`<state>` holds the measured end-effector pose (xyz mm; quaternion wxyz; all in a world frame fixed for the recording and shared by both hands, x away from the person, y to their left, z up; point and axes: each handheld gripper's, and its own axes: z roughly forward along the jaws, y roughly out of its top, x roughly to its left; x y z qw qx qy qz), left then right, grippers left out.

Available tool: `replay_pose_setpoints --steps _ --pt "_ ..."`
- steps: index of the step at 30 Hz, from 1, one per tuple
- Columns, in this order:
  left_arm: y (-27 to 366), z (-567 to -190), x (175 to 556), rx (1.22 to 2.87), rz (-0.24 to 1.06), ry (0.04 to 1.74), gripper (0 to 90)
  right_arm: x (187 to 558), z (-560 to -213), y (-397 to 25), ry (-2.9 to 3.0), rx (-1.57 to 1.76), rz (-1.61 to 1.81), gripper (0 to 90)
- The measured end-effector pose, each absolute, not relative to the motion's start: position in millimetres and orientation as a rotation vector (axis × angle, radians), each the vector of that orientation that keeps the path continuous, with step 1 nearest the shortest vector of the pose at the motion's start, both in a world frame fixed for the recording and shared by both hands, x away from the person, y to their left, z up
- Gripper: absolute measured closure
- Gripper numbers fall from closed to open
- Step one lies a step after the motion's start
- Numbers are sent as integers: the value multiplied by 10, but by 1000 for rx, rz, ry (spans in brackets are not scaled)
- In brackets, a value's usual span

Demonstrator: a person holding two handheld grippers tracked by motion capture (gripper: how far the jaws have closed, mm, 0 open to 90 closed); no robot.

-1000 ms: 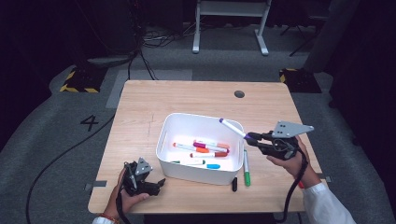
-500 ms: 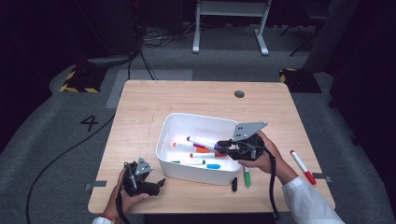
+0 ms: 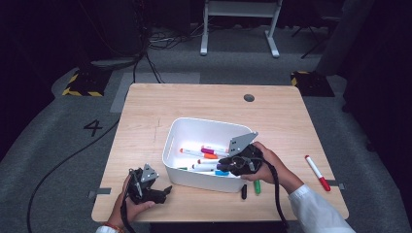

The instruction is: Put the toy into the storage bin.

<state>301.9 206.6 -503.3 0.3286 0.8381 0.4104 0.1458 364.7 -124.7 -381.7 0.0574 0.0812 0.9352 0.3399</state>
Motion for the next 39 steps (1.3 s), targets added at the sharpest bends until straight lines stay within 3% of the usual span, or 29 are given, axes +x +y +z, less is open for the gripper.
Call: replay_pose_setpoints --steps 10,22,39 --pt "2067 -5033 3017 2193 382 1076 92 3652 -3714 -1400 2739 317 1087 607" --pt "2068 -5033 3018 2195 382 1073 92 3535 -3457 -2422 2487 604 1156 552" --pt "2065 -5032 3018 2193 380 1078 92 3404 -4279 -3770 2291 1074 952 539"
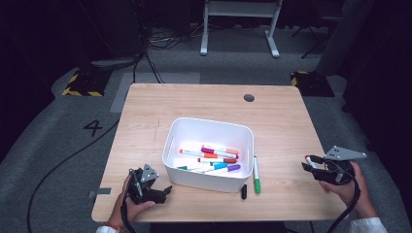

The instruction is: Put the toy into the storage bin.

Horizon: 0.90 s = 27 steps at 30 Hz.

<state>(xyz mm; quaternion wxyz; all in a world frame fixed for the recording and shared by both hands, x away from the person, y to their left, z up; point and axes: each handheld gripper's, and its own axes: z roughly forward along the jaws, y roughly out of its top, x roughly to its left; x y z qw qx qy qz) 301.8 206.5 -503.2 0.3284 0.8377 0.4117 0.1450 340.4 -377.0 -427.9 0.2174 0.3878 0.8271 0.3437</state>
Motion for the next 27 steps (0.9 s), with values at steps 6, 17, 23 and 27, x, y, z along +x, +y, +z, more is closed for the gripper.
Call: replay_pose_setpoints --steps 6,17,23,27 --pt "2064 -5033 3018 2193 381 1077 92 3323 -4538 -4090 2257 1186 900 531" --pt "2064 -5034 3018 2192 381 1077 92 3215 -4823 -4390 2229 1320 858 527" --pt "2064 -5034 3018 2192 382 1077 92 3202 -4900 -4435 2225 1354 881 543" --pt "2064 -5033 3018 2193 382 1077 92 3199 -4901 -4396 2236 1336 897 611"
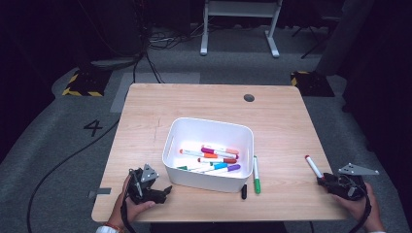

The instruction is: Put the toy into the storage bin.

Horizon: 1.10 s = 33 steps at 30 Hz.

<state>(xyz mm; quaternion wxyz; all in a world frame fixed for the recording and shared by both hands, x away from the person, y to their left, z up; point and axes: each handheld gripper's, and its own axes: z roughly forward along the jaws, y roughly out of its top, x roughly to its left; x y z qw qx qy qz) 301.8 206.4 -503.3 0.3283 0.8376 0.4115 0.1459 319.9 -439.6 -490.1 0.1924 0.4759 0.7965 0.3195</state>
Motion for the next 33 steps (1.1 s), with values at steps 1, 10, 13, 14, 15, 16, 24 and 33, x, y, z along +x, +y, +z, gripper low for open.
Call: replay_pose_setpoints --steps 1,10,13,14,15,16,24,33 --pt "2064 -5034 3018 2192 382 1077 92 3199 -4901 -4386 2242 1326 892 621" --pt "2065 -5033 3018 2193 381 1077 92 3217 -4907 -4277 2264 1289 927 747" --pt "2064 -5034 3018 2192 382 1077 92 3226 -4912 -4247 2263 1280 930 749" --pt "2064 -5034 3018 2192 382 1077 92 3228 -4912 -4238 2261 1284 935 750" --pt "2064 -5033 3018 2192 381 1077 92 3231 -4912 -4236 2261 1284 938 750" --pt "2064 -5033 3018 2192 382 1077 92 3237 -4915 -4237 2263 1286 947 750" --pt "2064 -5032 3018 2192 380 1078 91 3241 -4840 -4223 2238 1285 1010 751" --pt "2064 -5033 3018 2192 381 1078 92 3217 -4616 -4138 2202 1226 1097 751"
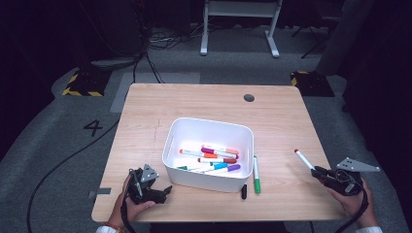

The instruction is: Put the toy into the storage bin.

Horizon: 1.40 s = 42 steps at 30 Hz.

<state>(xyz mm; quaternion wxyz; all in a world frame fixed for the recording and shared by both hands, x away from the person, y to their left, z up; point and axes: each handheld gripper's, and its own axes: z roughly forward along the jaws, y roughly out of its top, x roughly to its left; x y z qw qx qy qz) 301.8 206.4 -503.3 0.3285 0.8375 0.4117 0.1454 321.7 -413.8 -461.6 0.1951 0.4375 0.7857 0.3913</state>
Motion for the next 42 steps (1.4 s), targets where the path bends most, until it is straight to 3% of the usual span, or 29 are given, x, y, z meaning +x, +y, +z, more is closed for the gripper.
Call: replay_pose_setpoints --steps 26,42 --pt "2064 -5032 3018 2192 380 1078 92 3486 -3748 -3248 2231 867 1287 752" --pt "2065 -5032 3018 2193 380 1077 92 3567 -3343 -2141 2425 519 1306 751"
